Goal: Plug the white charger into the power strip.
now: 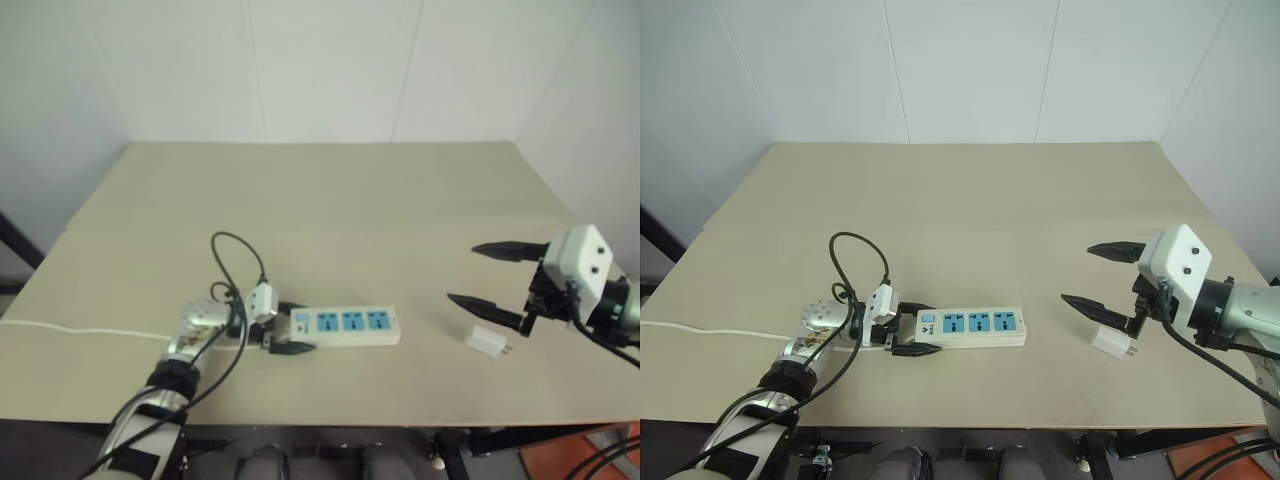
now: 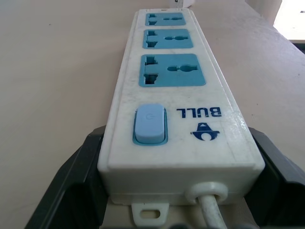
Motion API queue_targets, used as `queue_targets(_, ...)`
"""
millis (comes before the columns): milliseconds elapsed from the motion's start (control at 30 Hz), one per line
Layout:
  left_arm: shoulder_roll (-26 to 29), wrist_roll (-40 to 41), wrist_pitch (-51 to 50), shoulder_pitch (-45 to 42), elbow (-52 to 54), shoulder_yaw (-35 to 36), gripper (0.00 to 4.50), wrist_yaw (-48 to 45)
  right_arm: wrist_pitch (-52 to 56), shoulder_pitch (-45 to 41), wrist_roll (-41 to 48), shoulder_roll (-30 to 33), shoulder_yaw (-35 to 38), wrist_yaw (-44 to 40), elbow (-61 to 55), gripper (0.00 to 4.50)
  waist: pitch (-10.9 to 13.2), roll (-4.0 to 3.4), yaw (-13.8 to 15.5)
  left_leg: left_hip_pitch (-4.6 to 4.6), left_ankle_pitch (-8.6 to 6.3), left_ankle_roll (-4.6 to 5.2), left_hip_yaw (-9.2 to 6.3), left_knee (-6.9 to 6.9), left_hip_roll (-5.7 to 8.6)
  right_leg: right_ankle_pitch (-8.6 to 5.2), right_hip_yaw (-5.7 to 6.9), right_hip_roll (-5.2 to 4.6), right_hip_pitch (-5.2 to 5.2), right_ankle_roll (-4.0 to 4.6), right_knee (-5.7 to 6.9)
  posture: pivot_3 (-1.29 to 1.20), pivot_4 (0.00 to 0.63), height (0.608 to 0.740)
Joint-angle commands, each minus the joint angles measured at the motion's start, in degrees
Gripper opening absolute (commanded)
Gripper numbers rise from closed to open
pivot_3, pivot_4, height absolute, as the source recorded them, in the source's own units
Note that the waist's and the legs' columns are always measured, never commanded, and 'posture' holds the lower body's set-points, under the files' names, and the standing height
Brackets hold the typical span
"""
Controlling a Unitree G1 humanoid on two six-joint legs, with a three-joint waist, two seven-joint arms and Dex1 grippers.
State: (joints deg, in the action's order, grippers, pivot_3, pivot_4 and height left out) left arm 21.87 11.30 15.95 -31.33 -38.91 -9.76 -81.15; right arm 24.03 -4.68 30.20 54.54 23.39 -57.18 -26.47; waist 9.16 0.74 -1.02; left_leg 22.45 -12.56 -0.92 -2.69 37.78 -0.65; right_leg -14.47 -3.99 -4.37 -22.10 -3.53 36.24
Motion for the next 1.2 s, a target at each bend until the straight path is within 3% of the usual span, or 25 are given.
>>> queue_targets(33,-0.9,0.4,-1.1,2.2,0.6,-0.6,3.31,-1.0,-0.4,-1.8,0.8,0.8,0.4,-0.1,0.1,4.5,0.0,0.0,0.0,0.0,0.0,0.0,0.0,0.0,0.0,0.0,0.0,0.0,0.0,0.0,0.0,0.0,0.15,0.74)
queue_targets(267,-1.2,1.0,-4.1,3.4,5.6,-0.8,3.31,-1.5,-1.3,-5.9,-0.3,2.0,-3.1,-2.5,4.9,4.5,0.0,0.01,0.3,0.13,-0.03,0.05,-0.01,0.0,0.02,0.09,0.01,-0.02,-0.06,0.15,-0.08,0.0,0.15,0.74)
queue_targets(433,-0.8,-2.5,-4.5,2.1,4.2,-2.5,3.31,-0.1,0.7,-11.8,-6.8,11.1,-10.0,-6.1,10.4,4.5,0.0,-0.04,0.3,0.15,-0.03,0.05,0.0,0.0,0.08,0.08,0.02,-0.06,-0.09,0.12,-0.11,0.0,0.15,0.74)
queue_targets(667,-0.8,-4.2,-4.5,0.7,3.2,-3.3,3.31,1.1,23.3,-27.4,-5.9,18.8,-23.3,-8.1,8.7,4.5,0.0,-0.04,0.5,0.19,-0.03,0.05,-0.02,0.01,0.05,0.05,0.03,-0.07,-0.13,0.08,-0.12,0.0,0.15,0.74)
queue_targets(833,-1.4,-4.4,-4.8,0.7,3.3,-3.9,3.31,1.3,43.1,-40.2,-9.9,20.0,-38.9,-7.7,5.8,4.5,0.0,-0.05,0.7,0.4,-0.03,0.05,-0.07,0.03,0.05,0.22,0.08,-0.09,-0.32,0.35,-0.15,0.0,0.15,0.74)
queue_targets(1033,-1.9,-4.5,-5.0,1.3,3.9,-4.5,3.31,1.2,44.3,-41.4,-14.9,22.3,-49.8,-10.3,3.0,4.5,0.0,-0.06,1.2,0.61,-0.03,0.05,-0.07,0.04,0.07,0.19,0.11,-0.1,-0.54,0.28,-0.17,0.0,0.15,0.74)
queue_targets(1200,-1.5,-4.8,-5.1,1.6,4.2,-5.0,3.31,1.1,44.0,-39.5,-18.0,21.5,-53.0,-9.9,3.1,4.5,0.0,-0.08,1.3,0.74,-0.03,0.05,-0.07,0.06,0.09,0.21,0.1,-0.1,-0.69,0.28,-0.12,0.0,0.15,0.74)
